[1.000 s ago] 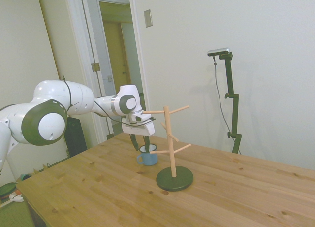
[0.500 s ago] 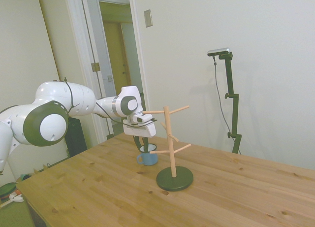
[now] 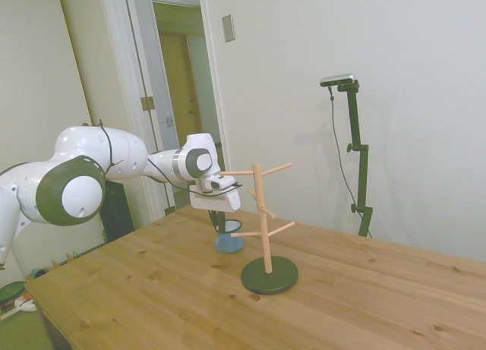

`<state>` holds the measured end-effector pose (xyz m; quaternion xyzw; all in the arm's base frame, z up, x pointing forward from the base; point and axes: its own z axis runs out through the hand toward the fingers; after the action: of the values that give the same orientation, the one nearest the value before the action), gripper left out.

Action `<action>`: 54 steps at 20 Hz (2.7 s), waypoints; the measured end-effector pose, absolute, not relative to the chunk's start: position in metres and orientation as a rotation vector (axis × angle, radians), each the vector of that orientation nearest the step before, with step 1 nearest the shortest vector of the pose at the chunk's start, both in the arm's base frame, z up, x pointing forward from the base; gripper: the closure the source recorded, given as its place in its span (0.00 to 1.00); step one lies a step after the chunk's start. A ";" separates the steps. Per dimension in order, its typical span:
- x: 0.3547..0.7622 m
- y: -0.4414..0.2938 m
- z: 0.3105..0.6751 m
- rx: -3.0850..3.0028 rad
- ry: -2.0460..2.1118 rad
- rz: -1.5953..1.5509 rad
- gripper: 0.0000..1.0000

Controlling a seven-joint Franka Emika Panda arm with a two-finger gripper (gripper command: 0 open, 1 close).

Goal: Hang the mug

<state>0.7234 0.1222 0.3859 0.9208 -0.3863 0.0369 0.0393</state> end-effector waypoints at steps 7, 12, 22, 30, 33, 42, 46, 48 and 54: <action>0.723 0.100 0.410 2.809 -1.235 0.155 1.00; 0.718 0.088 0.437 2.818 -1.253 0.200 1.00; 0.680 0.103 0.503 2.890 -1.160 0.317 1.00; 0.630 0.072 0.555 2.869 -1.192 0.398 1.00; 0.633 0.040 0.562 2.854 -1.219 0.406 1.00; 0.666 0.042 0.572 2.858 -1.191 0.382 1.00; 0.675 0.037 0.588 2.845 -1.218 0.370 1.00; 0.681 0.028 0.590 2.840 -1.256 0.356 1.00; 0.700 -0.004 0.571 2.839 -1.358 0.313 1.00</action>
<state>0.6997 -0.0039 0.5713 0.8976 -0.4294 0.0988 -0.0106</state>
